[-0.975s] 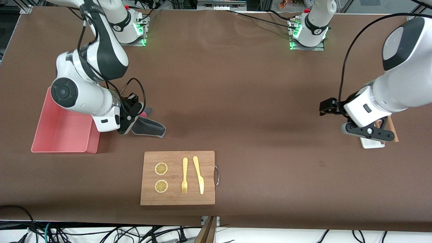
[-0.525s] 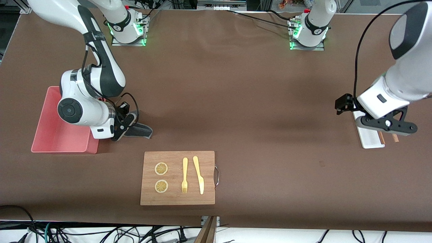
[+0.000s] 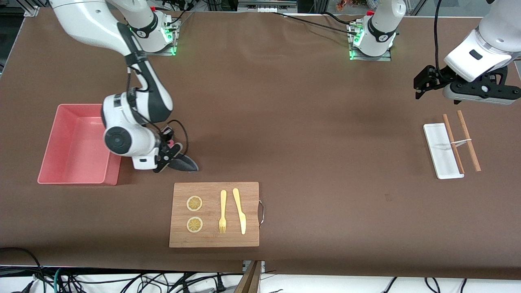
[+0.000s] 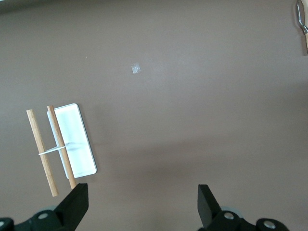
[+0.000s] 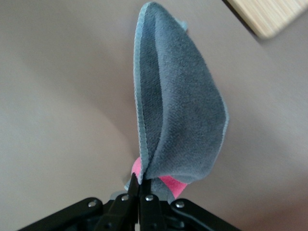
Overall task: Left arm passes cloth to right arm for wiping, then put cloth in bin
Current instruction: 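Wipe the cloth back and forth over the table with the right gripper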
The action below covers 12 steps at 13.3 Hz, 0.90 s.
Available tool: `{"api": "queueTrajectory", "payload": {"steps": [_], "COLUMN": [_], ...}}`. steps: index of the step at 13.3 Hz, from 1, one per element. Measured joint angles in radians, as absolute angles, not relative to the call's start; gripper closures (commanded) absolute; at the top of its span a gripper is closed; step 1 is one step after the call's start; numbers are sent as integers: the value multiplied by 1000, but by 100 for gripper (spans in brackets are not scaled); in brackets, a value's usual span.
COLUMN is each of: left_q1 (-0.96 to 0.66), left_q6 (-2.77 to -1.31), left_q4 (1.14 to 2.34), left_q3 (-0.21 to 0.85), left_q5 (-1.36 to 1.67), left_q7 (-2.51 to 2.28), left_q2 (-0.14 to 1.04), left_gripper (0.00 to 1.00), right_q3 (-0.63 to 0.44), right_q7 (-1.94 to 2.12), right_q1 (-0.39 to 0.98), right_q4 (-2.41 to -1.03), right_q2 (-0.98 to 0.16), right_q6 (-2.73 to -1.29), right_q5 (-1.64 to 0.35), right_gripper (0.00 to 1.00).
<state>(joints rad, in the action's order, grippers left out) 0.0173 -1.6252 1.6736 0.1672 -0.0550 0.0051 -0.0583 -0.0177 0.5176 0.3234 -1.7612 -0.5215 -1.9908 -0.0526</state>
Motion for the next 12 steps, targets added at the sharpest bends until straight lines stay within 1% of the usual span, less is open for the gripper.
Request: {"api": "queueTrajectory", "payload": {"steps": [7, 12], "left_q1": [29, 28], "left_q6": [-1625, -1626], "left_q4": [1679, 1679], "left_q3": [160, 163], "left_q5": [-53, -53], "left_q7": [5, 5], "left_q2": [-56, -55], "left_gripper": [0, 0], "right_q3": [-12, 5], "right_q7": [120, -97], "right_q1": [544, 655], "right_q4": [-1694, -1638], "right_q2": [-526, -531], "right_q6": [-1990, -1972], "right_q5": [-145, -266], "right_gripper": [100, 100]}}
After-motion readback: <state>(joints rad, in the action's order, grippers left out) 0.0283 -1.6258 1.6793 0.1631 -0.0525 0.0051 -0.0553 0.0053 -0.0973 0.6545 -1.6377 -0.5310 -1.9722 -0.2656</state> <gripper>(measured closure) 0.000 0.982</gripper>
